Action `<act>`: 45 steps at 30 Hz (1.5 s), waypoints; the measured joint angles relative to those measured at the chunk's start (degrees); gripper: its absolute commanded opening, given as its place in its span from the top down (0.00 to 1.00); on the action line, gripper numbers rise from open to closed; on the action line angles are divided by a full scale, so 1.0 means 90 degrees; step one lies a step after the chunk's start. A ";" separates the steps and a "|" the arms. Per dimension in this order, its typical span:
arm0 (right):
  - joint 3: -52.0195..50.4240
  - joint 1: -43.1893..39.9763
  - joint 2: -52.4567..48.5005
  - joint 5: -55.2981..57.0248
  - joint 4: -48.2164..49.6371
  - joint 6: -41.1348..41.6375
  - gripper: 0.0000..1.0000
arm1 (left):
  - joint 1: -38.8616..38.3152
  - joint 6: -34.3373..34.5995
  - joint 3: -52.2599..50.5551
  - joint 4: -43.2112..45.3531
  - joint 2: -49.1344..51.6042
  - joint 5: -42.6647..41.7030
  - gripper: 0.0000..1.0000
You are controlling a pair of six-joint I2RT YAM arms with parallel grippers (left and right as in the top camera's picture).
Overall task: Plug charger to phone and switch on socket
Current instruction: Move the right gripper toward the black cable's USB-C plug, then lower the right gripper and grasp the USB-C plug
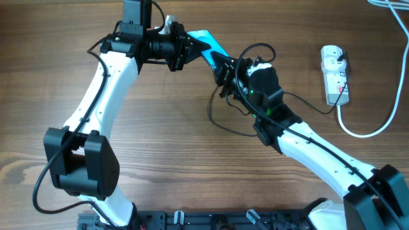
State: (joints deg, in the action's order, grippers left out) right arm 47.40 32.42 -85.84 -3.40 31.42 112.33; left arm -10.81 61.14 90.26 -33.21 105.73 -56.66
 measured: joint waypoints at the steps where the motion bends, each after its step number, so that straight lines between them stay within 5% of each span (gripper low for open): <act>1: 0.0000 0.0000 0.0000 -0.0002 0.0000 0.0005 0.81 | 0.0000 0.0000 0.0000 -0.0002 0.0000 0.0002 0.96; 4: 0.0000 0.0005 0.0000 -0.0080 0.0029 -0.0138 0.43 | 0.0000 0.0129 0.0000 -0.0070 0.0000 0.0068 0.96; 7: 0.0002 0.0019 0.0005 -0.0163 0.0046 -0.0335 0.21 | 0.0036 0.0114 0.0000 -0.0143 0.0000 0.0299 0.96; 15: 0.0002 -0.0063 0.0005 -0.0187 -0.0226 -0.1661 0.03 | 0.0471 -0.0797 0.0000 -0.0814 0.0000 0.1039 0.96; 23: 0.0075 -0.0590 0.0102 -0.0573 -0.2620 -0.4903 0.02 | 0.1304 -0.2846 -0.0005 -0.1909 -0.0002 0.1379 0.96; 30: 0.0058 -0.0634 0.0408 -0.0673 -0.4420 -0.7164 0.24 | 0.2181 -0.4102 -0.0005 -0.2446 0.0000 0.1562 0.96; 32: 0.0085 -0.0634 0.0498 -0.0765 -0.4714 -0.7541 0.36 | 0.2336 -0.4335 -0.0005 -0.2518 -0.0002 0.1586 0.96; 36: 0.0491 -0.0634 0.0510 -0.0889 -0.5620 -0.7997 0.37 | 0.2419 -0.4770 -0.0005 -0.2603 0.0000 0.1603 0.96; 45: 0.3407 -0.0634 -0.0852 -0.0916 -0.7502 -0.8650 0.46 | 0.2416 -0.4957 -0.0005 -0.2652 -0.0002 0.1603 0.96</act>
State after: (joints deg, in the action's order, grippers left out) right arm 78.06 26.72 -93.51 -11.64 -36.10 34.48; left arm 10.94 16.53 90.21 -57.08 105.71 -42.24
